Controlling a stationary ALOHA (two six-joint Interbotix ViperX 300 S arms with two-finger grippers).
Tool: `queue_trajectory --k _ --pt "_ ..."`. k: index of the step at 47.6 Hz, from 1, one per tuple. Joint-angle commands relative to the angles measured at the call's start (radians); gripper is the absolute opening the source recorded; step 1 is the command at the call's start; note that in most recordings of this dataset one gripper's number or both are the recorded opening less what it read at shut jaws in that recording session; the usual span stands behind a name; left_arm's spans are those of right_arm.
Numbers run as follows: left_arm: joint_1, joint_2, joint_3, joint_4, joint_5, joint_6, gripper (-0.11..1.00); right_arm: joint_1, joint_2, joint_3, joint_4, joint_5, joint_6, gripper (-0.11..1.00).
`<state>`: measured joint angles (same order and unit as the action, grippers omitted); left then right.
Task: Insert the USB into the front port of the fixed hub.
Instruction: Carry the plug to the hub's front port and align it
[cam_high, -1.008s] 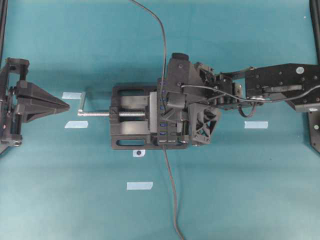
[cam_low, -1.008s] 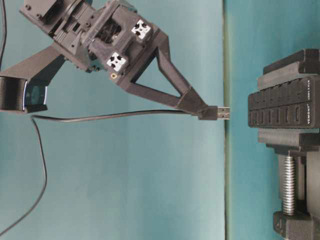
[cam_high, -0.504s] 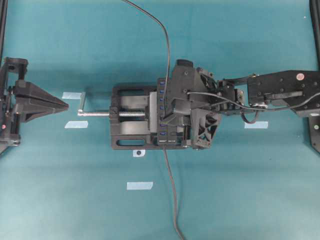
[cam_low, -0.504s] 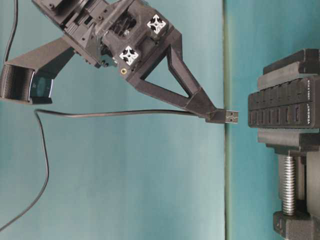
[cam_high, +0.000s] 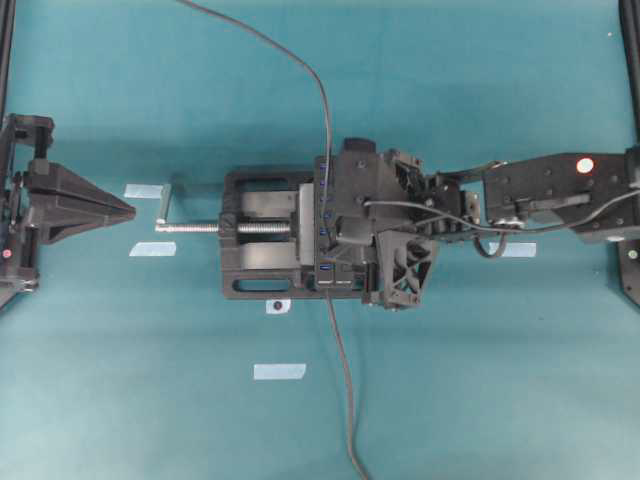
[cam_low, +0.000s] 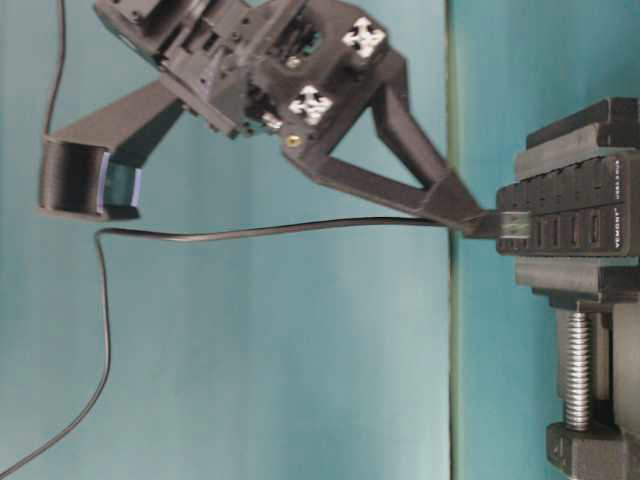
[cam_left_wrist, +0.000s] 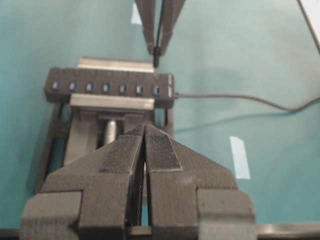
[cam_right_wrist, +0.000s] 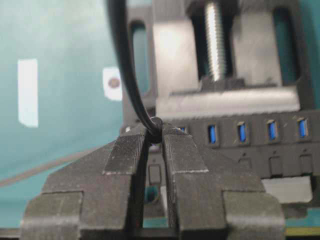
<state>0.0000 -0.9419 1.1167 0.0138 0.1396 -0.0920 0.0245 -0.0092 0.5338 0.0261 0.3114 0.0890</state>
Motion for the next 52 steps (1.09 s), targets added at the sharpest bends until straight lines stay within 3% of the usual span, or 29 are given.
queue_trajectory --k 1,52 --pt "-0.003 0.005 -0.011 0.002 -0.009 -0.002 0.0 0.008 -0.006 -0.029 -0.002 -0.002 0.003 0.06" --pt "-0.002 0.002 -0.011 0.0 -0.011 -0.002 0.0 0.012 0.035 -0.037 -0.003 -0.006 -0.002 0.06"
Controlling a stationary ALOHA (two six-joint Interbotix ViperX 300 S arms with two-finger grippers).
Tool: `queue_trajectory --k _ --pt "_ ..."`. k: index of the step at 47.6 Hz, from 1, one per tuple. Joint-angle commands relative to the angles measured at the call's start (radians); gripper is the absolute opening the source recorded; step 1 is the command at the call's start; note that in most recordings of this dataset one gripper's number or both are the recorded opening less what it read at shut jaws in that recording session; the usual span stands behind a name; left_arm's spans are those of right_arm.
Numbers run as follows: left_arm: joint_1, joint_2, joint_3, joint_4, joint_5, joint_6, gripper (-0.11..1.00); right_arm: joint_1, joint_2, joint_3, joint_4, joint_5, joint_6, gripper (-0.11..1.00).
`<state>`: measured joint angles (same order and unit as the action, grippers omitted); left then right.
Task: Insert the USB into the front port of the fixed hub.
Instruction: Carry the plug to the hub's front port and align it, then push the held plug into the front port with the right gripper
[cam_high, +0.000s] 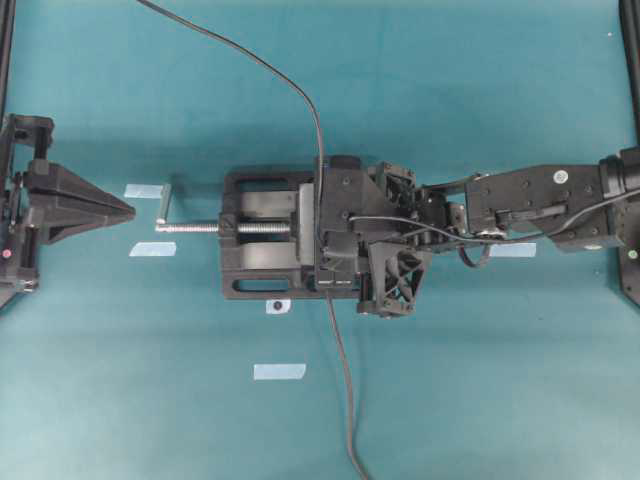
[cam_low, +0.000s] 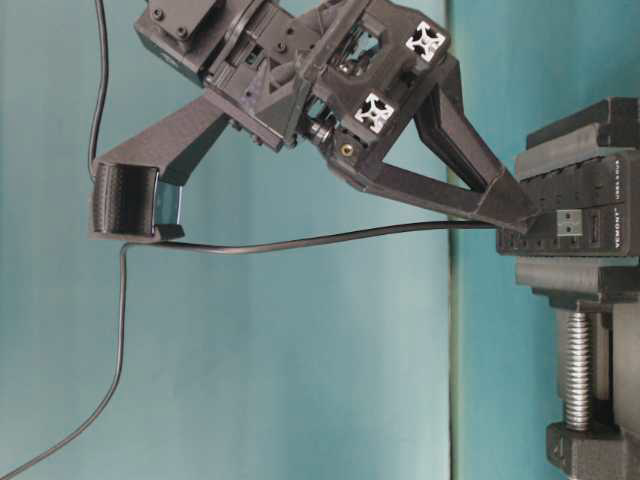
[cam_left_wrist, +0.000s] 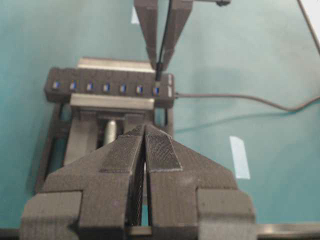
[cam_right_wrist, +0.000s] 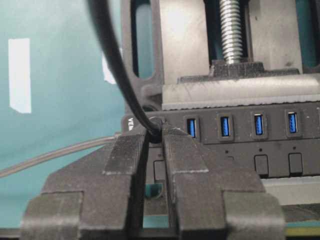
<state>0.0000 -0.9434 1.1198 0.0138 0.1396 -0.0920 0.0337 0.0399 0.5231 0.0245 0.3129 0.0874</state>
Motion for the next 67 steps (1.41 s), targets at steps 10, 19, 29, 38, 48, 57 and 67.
queue_trajectory --k 10,19,29,38,48,57,67 --pt "-0.002 0.003 -0.014 0.0 -0.011 -0.002 0.0 0.003 -0.012 -0.025 -0.002 -0.009 0.0 0.06" --pt "-0.002 0.003 -0.015 0.002 -0.011 -0.002 0.0 0.005 -0.005 -0.026 -0.002 -0.009 -0.002 0.06" --pt "-0.003 0.003 -0.015 0.002 -0.011 -0.002 0.0 0.005 -0.002 -0.026 0.0 -0.014 0.0 0.06" --pt "-0.002 0.003 -0.015 0.0 -0.011 -0.002 0.0 0.003 0.002 -0.028 0.0 -0.023 0.0 0.06" --pt "-0.002 0.002 -0.012 0.0 -0.009 -0.003 0.0 0.005 0.003 -0.029 0.0 -0.021 -0.002 0.06" --pt "-0.003 0.002 -0.012 0.002 -0.011 -0.003 0.0 0.005 0.009 -0.029 0.0 -0.02 -0.002 0.06" --pt "-0.002 0.002 -0.012 0.0 -0.011 -0.003 0.0 0.005 0.015 -0.031 -0.002 -0.02 -0.002 0.06"
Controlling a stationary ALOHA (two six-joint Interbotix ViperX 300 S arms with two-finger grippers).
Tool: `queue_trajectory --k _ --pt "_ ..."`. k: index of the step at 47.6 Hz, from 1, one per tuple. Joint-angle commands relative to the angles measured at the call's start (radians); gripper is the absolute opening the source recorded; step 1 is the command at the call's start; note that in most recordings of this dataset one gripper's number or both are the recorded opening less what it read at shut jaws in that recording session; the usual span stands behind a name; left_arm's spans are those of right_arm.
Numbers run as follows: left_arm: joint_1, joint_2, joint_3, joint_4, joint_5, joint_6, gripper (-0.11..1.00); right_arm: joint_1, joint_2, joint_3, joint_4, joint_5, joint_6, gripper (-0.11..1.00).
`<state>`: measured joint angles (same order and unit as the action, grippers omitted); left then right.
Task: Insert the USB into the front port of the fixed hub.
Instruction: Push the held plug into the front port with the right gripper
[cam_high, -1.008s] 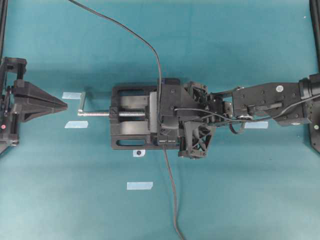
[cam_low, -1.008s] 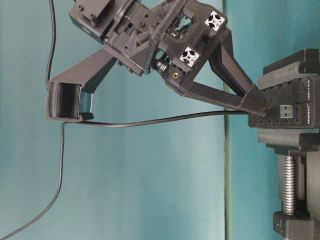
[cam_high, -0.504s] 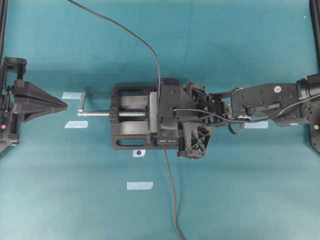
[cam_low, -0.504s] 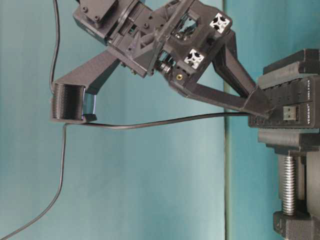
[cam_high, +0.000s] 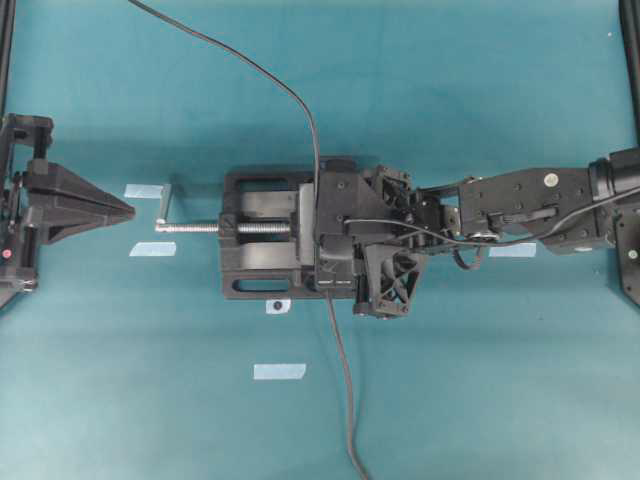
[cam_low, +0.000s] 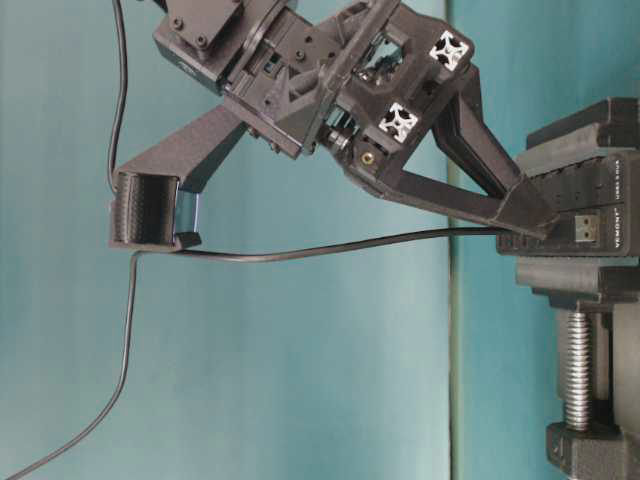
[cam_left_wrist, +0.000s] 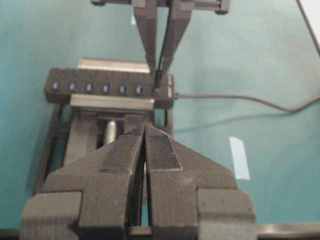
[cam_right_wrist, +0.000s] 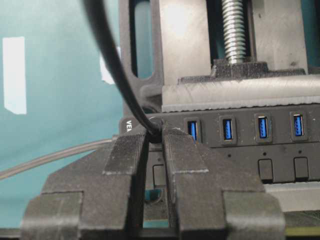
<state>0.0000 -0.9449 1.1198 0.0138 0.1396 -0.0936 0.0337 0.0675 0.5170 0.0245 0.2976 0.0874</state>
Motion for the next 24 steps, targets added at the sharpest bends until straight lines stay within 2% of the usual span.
queue_trajectory --k 1,24 --pt "-0.002 0.003 -0.012 0.002 -0.009 -0.002 0.0 0.005 -0.011 -0.025 0.0 -0.005 0.0 0.06" --pt "-0.002 0.0 -0.012 0.002 -0.009 -0.002 0.0 0.014 0.009 -0.023 -0.002 0.008 0.002 0.06"
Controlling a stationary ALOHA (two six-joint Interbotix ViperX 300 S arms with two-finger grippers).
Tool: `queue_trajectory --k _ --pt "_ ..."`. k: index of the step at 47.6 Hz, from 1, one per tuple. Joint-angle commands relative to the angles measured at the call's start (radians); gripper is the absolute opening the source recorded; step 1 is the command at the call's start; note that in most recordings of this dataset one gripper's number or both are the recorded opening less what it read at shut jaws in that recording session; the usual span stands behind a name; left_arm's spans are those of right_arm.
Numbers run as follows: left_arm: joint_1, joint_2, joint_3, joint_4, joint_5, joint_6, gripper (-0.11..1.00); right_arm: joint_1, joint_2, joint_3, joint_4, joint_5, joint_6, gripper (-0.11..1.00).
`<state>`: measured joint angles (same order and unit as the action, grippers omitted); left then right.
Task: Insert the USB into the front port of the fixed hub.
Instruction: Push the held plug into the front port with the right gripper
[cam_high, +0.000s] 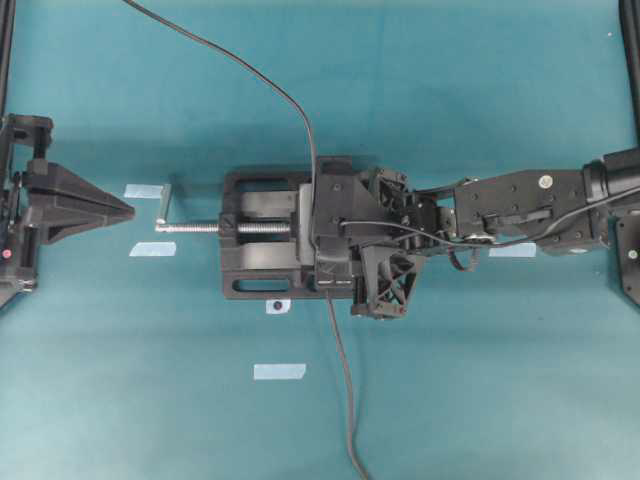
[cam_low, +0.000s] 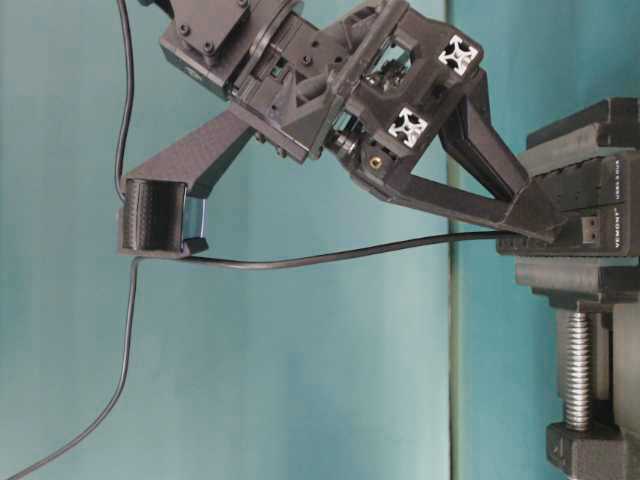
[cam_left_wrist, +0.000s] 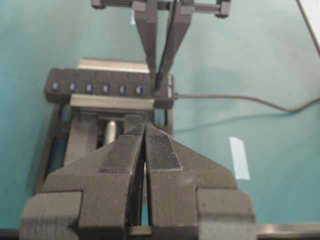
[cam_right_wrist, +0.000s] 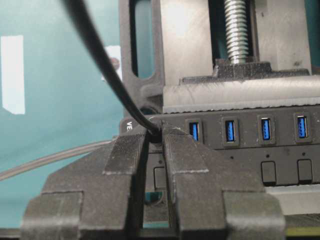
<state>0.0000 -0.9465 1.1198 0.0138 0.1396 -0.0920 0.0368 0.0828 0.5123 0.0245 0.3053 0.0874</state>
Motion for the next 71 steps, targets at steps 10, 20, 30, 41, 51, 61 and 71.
queue_trajectory --k 10,20,30,41,51,61,71 --pt "-0.003 0.0 -0.012 0.002 -0.011 -0.005 0.0 0.02 -0.002 -0.012 0.002 0.0 0.006 0.06" --pt "-0.002 0.0 -0.014 0.002 -0.011 -0.005 0.0 0.021 0.003 -0.006 0.003 0.0 0.009 0.06" --pt "-0.002 0.0 -0.014 0.0 -0.011 -0.005 0.0 0.029 0.014 -0.005 0.005 0.0 0.011 0.06" --pt "-0.002 0.0 -0.014 0.0 -0.011 -0.005 0.0 0.032 0.023 -0.005 0.006 0.02 0.011 0.06" --pt "-0.002 0.0 -0.012 0.002 -0.011 -0.005 0.0 0.032 0.029 -0.005 0.006 0.077 0.011 0.06" --pt "-0.002 -0.002 -0.009 0.002 -0.011 -0.005 0.0 0.032 0.032 -0.009 0.006 0.074 0.011 0.06" --pt "-0.002 -0.002 -0.009 0.002 -0.011 -0.005 0.0 0.032 0.032 -0.009 0.006 0.077 0.011 0.06"
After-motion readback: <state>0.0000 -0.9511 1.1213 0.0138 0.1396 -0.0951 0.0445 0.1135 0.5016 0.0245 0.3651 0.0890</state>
